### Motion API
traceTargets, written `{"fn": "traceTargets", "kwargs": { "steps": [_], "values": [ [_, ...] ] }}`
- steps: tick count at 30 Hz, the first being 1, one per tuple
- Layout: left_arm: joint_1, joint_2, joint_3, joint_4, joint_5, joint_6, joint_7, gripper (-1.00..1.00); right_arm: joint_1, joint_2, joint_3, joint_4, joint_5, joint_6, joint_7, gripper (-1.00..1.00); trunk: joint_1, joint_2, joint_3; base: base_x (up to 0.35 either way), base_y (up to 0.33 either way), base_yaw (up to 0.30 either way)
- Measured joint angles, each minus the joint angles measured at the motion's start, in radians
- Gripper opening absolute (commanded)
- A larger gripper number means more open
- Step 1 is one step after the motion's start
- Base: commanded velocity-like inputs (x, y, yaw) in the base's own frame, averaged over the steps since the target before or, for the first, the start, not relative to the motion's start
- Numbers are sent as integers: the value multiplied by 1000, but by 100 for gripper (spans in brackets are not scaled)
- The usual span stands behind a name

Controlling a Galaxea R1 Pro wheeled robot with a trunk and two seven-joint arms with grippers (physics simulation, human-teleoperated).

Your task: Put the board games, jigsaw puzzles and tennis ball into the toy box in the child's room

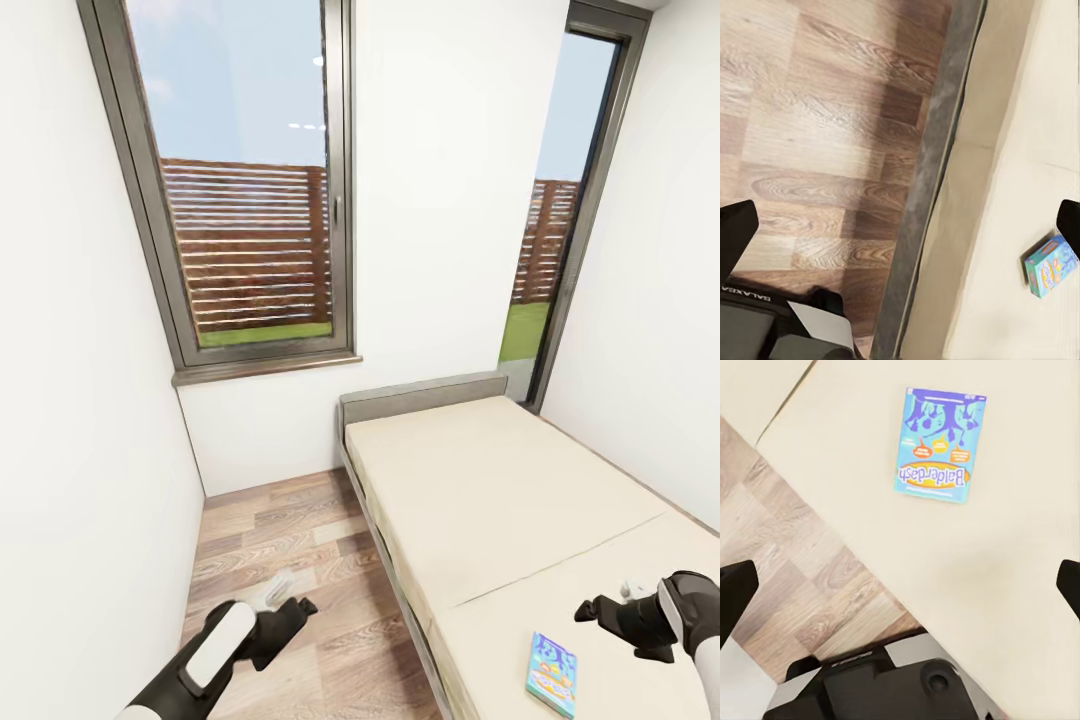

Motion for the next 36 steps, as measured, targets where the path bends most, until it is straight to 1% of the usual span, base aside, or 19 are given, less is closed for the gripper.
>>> {"fn": "traceTargets", "kwargs": {
  "steps": [2, 3, 4, 5, 6, 9, 10, 12, 13, 15, 16, 20, 24, 30, 34, 35, 36],
  "values": [
    [0, 1, 6, 17, -1, 2, -35, 100, -1, 0, 0, 4, -5, 0, -5, 100, 8, -14, -6, 0, 0, 0],
    [-2, 1, 9, 34, -3, 4, -75, 100, -2, -1, 0, 5, -11, -1, -8, 100, 12, -21, -9, 0, 0, 0],
    [-3, 1, 11, 42, -3, 7, -95, 100, -3, -1, 0, 6, -14, -1, -9, 100, 15, -28, -13, 0, 0, 0],
    [-5, 2, 13, 56, -5, 20, -129, 100, -3, -1, 0, 6, -18, -2, -10, 100, 19, -35, -16, 0, 0, 0],
    [-5, 2, 13, 57, -5, 20, -130, 100, -3, -1, 0, 6, -18, -2, -10, 100, 23, -42, -19, 0, 0, 0],
    [-8, 2, 15, 75, -11, 50, -170, 100, -4, -1, 0, -8, -25, -3, -10, 100, 35, -63, -28, 0, 0, 0],
    [-8, 2, 15, 77, -12, 53, -175, 100, -4, -1, 0, -12, -27, -3, -9, 100, 38, -70, -32, 0, 0, 0],
    [-9, 2, 15, 81, -14, 61, -183, 100, -4, -2, 0, -22, -41, -8, 20, 100, 46, -84, -38, 0, 0, 0],
    [-9, 2, 16, 83, -14, 67, -187, 100, -4, -2, 2, -26, -51, -19, 58, 100, 50, -91, -41, 0, 0, 0],
    [-10, 2, 16, 86, -12, 77, -190, 100, -3, -2, 3, -28, -57, -37, 102, 100, 58, -105, -47, 0, 0, 0],
    [-10, 2, 16, 88, -12, 87, -191, 100, -3, -3, 4, -30, -61, -54, 145, 100, 61, -112, -50, 0, 0, 0],
    [-11, 2, 16, 90, -11, 99, -193, 100, -3, -10, 4, -34, -64, -75, 210, 100, 77, -141, -63, 0, 0, 0],
    [-11, 2, 16, 91, -14, 104, -193, 100, -3, -25, 3, -36, -66, -86, 249, 100, 92, -169, -76, 0, 0, 0],
    [-11, 1, 15, 91, -15, 103, -193, 100, -3, -29, 3, -38, -66, -89, 257, 100, 115, -211, -94, 0, 0, 0],
    [-11, 1, 15, 90, -10, 104, -199, 100, -2, -28, 2, -74, -66, -82, 254, 100, 131, -239, -107, 0, 0, 0],
    [-11, 2, 15, 88, -7, 106, -209, 100, -2, -28, 1, -79, -67, -79, 254, 100, 134, -246, -110, 0, 0, 0],
    [-11, 2, 15, 87, -8, 108, -243, 100, -1, -28, 1, -85, -67, -77, 254, 100, 138, -253, -113, 0, 0, 0]
  ]
}}
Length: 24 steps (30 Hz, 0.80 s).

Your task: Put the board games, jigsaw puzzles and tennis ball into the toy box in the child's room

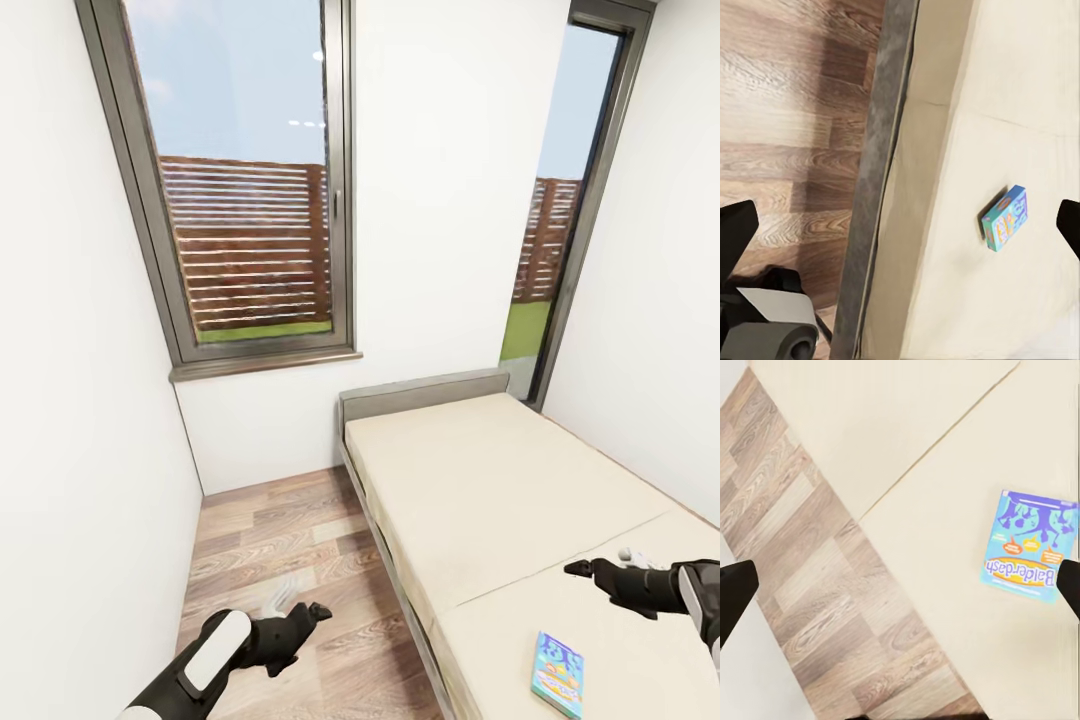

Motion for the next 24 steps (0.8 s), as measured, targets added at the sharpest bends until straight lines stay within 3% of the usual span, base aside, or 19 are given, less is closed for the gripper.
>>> {"fn": "traceTargets", "kwargs": {
  "steps": [3, 24],
  "values": [
    [0, 0, -1, 2, -7, 2, -27, 100, 0, -3, -1, -22, 0, 4, 0, 100, 12, -21, -9, 0, 0, 0],
    [0, -9, -7, 3, -7, 1, -34, 100, 7, 0, 1, -68, 0, 42, -1, 100, 92, -168, -75, 0, 0, 0]
  ]
}}
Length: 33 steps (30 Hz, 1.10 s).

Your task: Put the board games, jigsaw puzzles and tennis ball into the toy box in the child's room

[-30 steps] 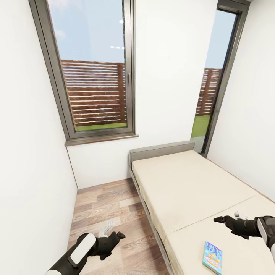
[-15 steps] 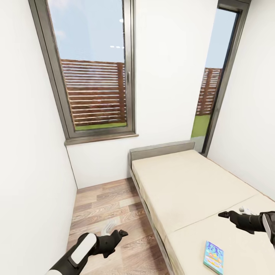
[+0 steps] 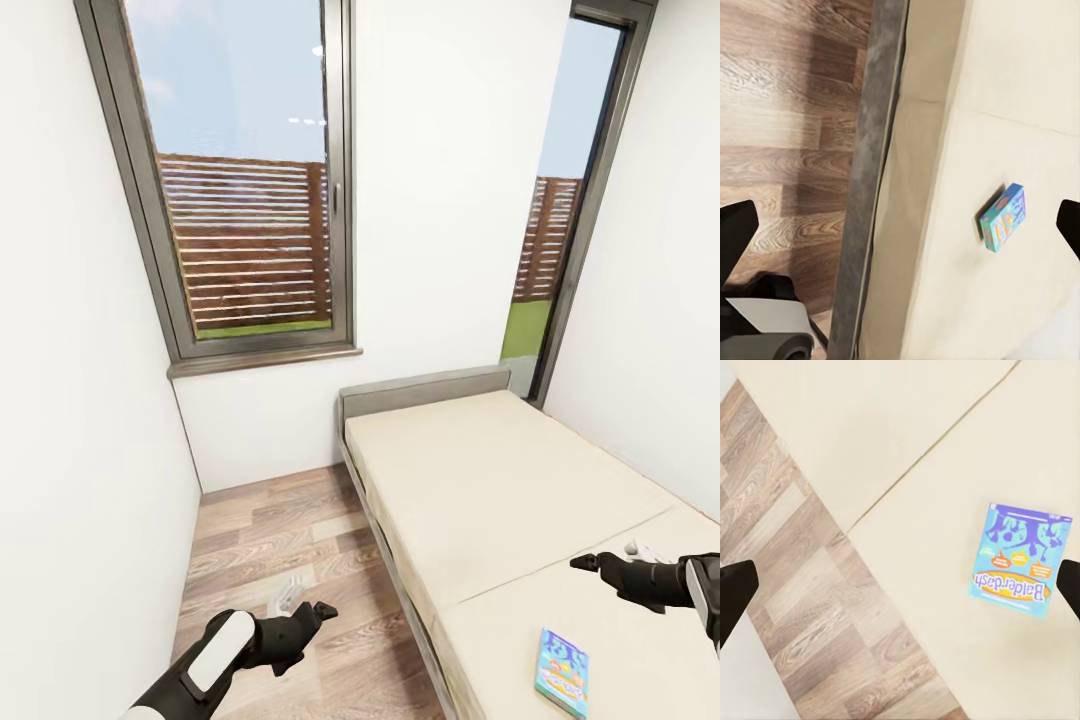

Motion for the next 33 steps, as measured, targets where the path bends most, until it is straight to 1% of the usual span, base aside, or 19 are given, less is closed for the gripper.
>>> {"fn": "traceTargets", "kwargs": {
  "steps": [21, 33],
  "values": [
    [0, 1, -2, 0, 1, 1, 1, 100, -5, 1, 1, 0, 0, 1, 0, 100, 81, -147, -66, 0, 0, 0],
    [0, -2, -4, -8, 0, -1, 1, 100, 2, 12, 5, 0, 1, -16, 2, 100, 127, -231, -104, 0, 0, 0]
  ]
}}
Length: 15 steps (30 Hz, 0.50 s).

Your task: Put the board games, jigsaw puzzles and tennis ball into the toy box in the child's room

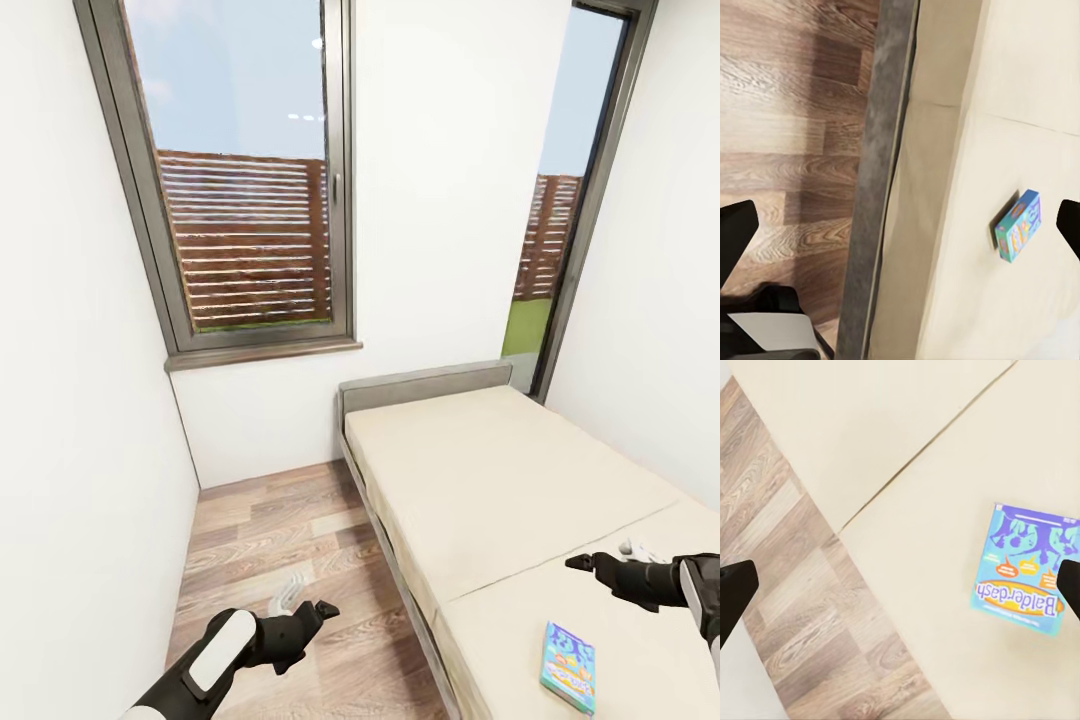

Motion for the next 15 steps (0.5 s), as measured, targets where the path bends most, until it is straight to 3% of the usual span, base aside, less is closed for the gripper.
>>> {"fn": "traceTargets", "kwargs": {
  "steps": [8, 10, 11, 15],
  "values": [
    [0, 2, 0, 0, 0, -6, -2, 100, -3, -5, -8, 10, 5, 12, -13, 100, 31, -56, -25, 0, 0, 0],
    [0, 3, 0, 0, 0, -8, -4, 100, -10, -8, -9, 49, 5, 14, -105, 100, 38, -70, -31, 0, 0, 0],
    [0, 3, 0, 0, 0, -8, -4, 100, -24, -9, -9, 87, 1, 13, -188, 100, 42, -77, -35, 0, 0, 0],
    [0, 4, 0, 0, -1, -9, -3, 100, -71, -11, -9, 173, -31, 6, -330, 100, 58, -105, -47, 0, 0, 0]
  ]
}}
